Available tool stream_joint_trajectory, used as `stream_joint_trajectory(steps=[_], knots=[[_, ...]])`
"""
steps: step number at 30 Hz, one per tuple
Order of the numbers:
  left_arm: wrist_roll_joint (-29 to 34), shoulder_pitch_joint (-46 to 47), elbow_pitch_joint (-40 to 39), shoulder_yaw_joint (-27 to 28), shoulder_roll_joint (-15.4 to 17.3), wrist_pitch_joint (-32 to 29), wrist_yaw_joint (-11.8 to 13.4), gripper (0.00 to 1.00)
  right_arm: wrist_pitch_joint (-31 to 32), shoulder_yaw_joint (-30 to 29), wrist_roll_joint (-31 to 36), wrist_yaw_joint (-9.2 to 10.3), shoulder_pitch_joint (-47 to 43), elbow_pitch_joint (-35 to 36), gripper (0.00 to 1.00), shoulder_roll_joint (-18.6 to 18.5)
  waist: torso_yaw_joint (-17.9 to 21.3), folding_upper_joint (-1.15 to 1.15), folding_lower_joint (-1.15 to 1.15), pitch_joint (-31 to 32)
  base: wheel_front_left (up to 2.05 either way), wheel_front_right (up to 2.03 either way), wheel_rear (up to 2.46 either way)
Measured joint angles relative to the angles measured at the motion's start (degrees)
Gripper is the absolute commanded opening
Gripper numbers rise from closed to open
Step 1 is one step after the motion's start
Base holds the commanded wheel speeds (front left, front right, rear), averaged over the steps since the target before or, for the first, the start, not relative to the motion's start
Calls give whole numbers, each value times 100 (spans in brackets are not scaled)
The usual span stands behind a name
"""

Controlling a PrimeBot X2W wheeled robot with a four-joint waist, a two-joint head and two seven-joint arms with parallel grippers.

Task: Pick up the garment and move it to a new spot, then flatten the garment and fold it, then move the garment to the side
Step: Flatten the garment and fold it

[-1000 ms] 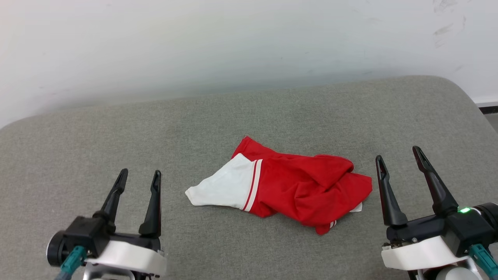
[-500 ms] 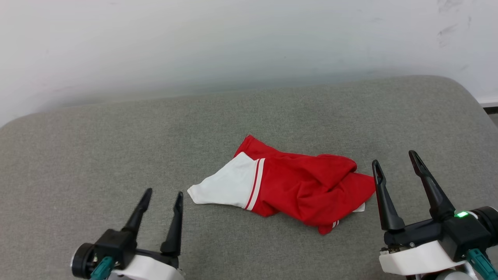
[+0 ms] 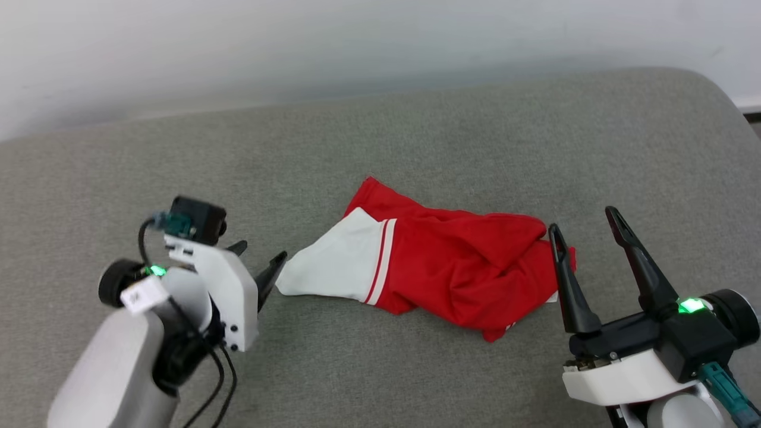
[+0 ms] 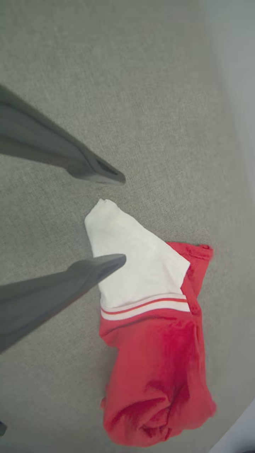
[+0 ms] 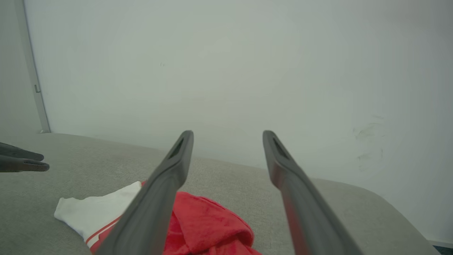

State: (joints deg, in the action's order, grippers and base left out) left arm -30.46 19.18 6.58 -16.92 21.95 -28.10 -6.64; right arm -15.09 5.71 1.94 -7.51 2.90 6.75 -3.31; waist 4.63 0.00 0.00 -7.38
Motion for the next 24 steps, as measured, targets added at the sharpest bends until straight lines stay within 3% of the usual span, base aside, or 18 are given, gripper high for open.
stream_joint_trajectory(steps=[11,23,24], knots=[[-711,1116,637,-528,425,-2120,-68,100,0,77,-35,0,263,-25,100,22,337,0,0,-550,0,0,0],[-414,1463,1257,-981,597,-2288,-70,100,0,99,-147,0,403,-34,100,31,543,0,0,-897,0,0,0],[-436,1462,1281,-993,592,-2282,-70,31,0,98,-155,0,403,-34,100,31,547,0,0,-912,0,0,0]])
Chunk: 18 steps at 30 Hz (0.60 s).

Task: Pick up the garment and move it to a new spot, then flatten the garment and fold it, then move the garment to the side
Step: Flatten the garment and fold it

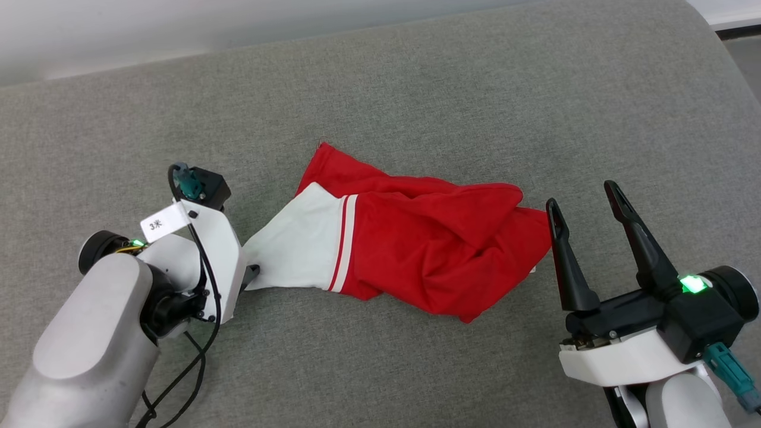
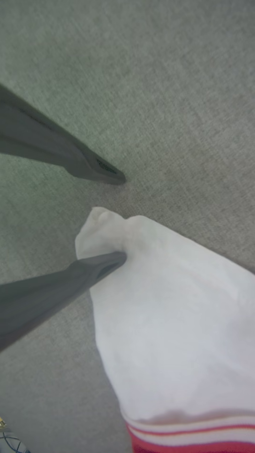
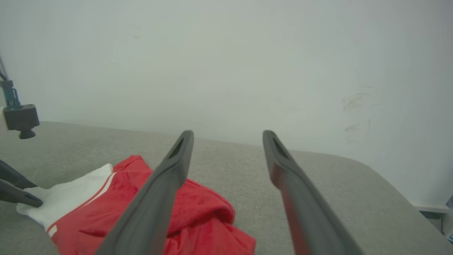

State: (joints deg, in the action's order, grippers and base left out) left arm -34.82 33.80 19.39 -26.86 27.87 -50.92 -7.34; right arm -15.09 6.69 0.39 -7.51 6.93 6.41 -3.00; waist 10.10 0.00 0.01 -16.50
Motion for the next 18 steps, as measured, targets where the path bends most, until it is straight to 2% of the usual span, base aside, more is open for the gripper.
stream_joint_trajectory(steps=[1,4,11,18], knots=[[-45,-2,14,-4,-5,22,0,0,0,-5,-5,0,1,2,100,0,0,0,0,-13,0,0,0],[-120,-54,44,52,-10,267,1,0,0,-29,-19,0,1,3,100,0,-22,0,0,-19,0,0,0],[-320,-706,-66,660,107,1496,211,0,0,-107,-14,0,-35,-46,100,2,-142,0,0,173,0,0,0],[-617,-1852,-890,1323,416,2089,665,0,0,-104,67,0,-188,-94,100,4,-431,0,0,461,0,0,0]])
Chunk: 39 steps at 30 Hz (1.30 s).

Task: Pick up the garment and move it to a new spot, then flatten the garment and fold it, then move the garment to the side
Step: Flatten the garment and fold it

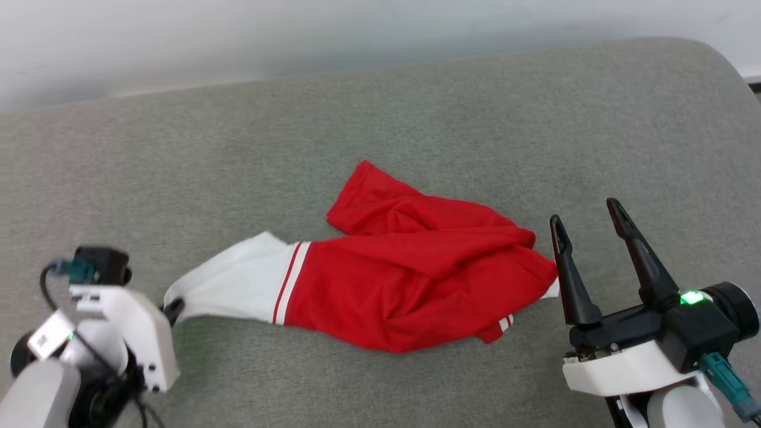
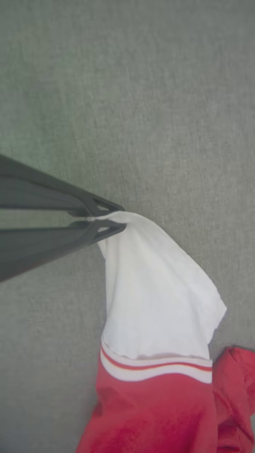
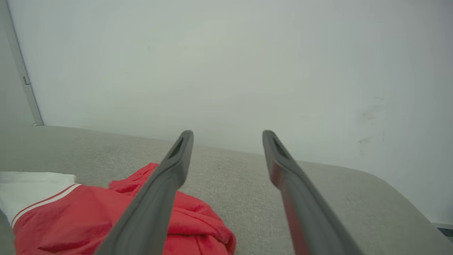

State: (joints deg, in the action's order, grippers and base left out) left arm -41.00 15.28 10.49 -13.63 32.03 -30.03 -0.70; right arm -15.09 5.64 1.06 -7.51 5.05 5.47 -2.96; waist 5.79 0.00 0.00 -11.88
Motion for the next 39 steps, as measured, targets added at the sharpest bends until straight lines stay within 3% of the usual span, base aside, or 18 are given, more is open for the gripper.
stream_joint_trajectory(steps=[7,11,12,13,14,21,23,25,32,39], knots=[[-158,-1609,-1172,264,165,103,438,0,0,2,44,0,-105,-5,100,0,-244,0,0,251,0,0,0],[-146,-2137,-1575,177,111,240,505,0,0,-5,52,0,-181,-5,100,0,-308,0,0,332,0,0,0],[-19,-2195,-1667,64,-71,550,459,49,0,-2,52,0,-213,-33,100,1,-331,0,0,388,0,0,0],[15,-2178,-1662,25,-118,644,421,47,0,0,53,0,-218,-48,100,0,-335,0,0,411,0,0,0],[132,-2117,-1656,-73,-221,875,361,100,0,26,78,0,-232,-82,100,0,-335,0,0,463,0,0,0],[211,-1847,-1664,0,-637,1816,220,100,0,60,103,0,-254,-116,100,0,-251,0,0,648,0,0,0],[224,-1757,-1875,-86,-753,2067,64,100,0,65,103,0,-309,-118,100,-8,-169,0,0,711,0,0,0],[212,-1645,-1991,-197,-798,2029,-16,100,0,81,110,0,-326,-122,100,-18,-127,0,-1,738,0,0,0],[265,-380,-2023,-912,-780,768,-270,100,0,101,108,0,-259,-98,100,-60,80,0,-1,617,0,0,0],[101,1373,-1146,-1443,-898,-588,-520,100,0,140,58,0,-78,-54,100,-47,376,0,0,248,0,0,0]])
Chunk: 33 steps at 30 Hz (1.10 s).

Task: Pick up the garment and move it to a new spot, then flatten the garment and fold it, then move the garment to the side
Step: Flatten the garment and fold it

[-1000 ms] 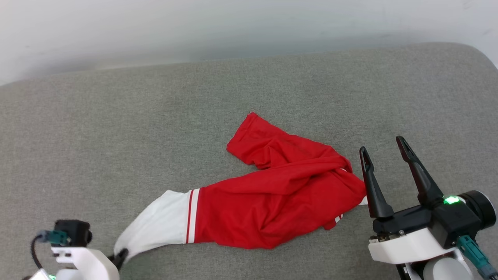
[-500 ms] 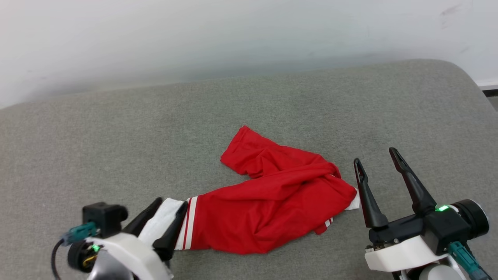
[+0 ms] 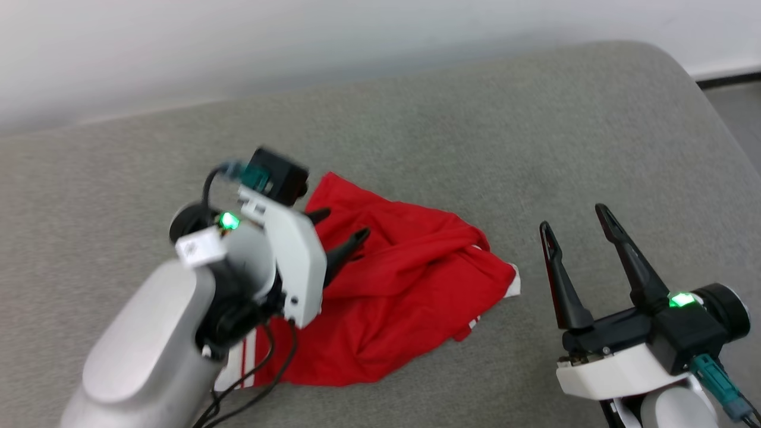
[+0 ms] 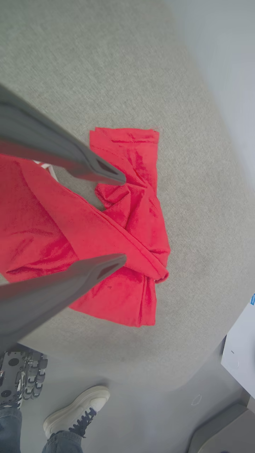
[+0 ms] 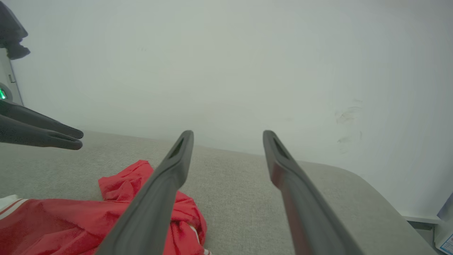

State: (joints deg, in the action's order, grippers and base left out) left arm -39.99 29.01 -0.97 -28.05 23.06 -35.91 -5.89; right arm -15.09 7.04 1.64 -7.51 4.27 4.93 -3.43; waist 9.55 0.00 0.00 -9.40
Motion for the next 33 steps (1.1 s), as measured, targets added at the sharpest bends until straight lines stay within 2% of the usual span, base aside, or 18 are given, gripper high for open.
stream_joint_trajectory(steps=[9,15,21,22,23,26,33], knots=[[-138,1596,1378,-520,-12,-1301,-115,100,0,-58,-127,0,218,14,100,32,492,0,0,-639,0,0,0],[-35,2118,2093,-808,24,-1550,-133,100,0,-14,-279,0,309,15,100,42,816,0,0,-988,0,0,0],[43,2247,2485,-1170,93,-1594,-146,100,0,-11,-366,0,352,15,100,44,1000,0,1,-1212,0,0,0],[22,2249,2520,-1210,111,-1595,-149,66,0,-14,-371,0,358,15,100,44,1010,0,0,-1228,0,0,0],[-24,2252,2539,-1246,130,-1592,-151,0,0,-21,-376,0,370,14,100,44,1012,0,1,-1237,0,0,0],[-98,2269,2601,-1279,168,-1433,-151,0,0,-33,-377,0,385,10,100,44,981,0,0,-1237,0,0,0],[-58,2427,2898,-967,172,-342,-151,0,0,-23,-316,0,399,-32,100,47,862,0,0,-1087,0,0,0]])
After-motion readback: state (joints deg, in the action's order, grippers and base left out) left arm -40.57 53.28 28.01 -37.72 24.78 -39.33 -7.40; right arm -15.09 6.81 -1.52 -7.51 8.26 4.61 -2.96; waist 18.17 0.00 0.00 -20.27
